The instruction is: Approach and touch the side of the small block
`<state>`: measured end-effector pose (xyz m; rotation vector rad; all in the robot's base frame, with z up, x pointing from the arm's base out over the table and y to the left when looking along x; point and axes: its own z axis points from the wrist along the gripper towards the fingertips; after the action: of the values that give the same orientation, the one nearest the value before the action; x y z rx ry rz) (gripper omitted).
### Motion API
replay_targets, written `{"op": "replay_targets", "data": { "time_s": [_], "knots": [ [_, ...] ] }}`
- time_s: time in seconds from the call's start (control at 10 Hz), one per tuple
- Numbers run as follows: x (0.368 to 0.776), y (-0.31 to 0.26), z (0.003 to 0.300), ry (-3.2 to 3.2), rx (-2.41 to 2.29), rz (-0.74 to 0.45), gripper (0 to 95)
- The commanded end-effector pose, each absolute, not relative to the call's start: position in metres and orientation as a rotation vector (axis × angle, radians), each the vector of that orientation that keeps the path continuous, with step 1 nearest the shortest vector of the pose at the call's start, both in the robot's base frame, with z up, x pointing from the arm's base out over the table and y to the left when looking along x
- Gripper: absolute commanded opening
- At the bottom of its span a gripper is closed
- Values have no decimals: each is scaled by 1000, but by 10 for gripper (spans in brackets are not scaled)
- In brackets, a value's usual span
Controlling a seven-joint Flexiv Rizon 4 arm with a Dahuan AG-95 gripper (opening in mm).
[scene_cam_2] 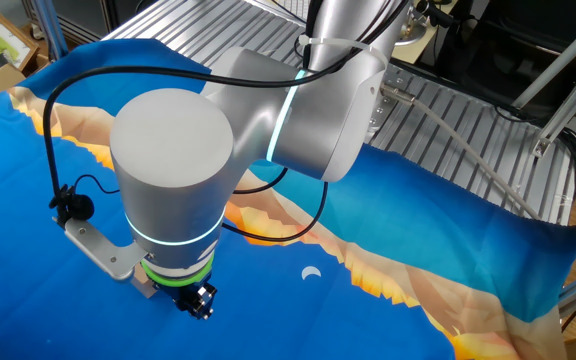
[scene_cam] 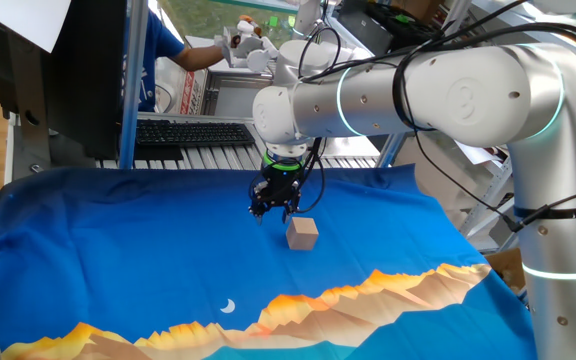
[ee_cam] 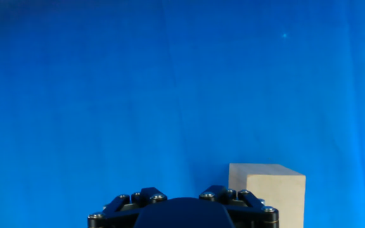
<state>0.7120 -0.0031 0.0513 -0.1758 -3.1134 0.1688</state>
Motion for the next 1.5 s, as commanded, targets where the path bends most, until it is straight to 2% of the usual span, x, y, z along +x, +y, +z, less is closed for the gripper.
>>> {"op": "replay_targets", "data": {
  "time_s": [0.1, 0.8, 0.9, 1.1, 1.2, 1.5],
  "knots": [
    [712, -3, 51, -3114, -175, 168, 570],
    [712, -3, 51, -3114, -175, 168, 570],
    [703, 15, 70, -3030, -216, 93, 190],
    [701, 16, 74, -3012, -202, 89, 190],
    [701, 16, 75, -2992, -190, 74, 0],
    [699, 16, 78, -2961, -174, 62, 0]
  ]
}}
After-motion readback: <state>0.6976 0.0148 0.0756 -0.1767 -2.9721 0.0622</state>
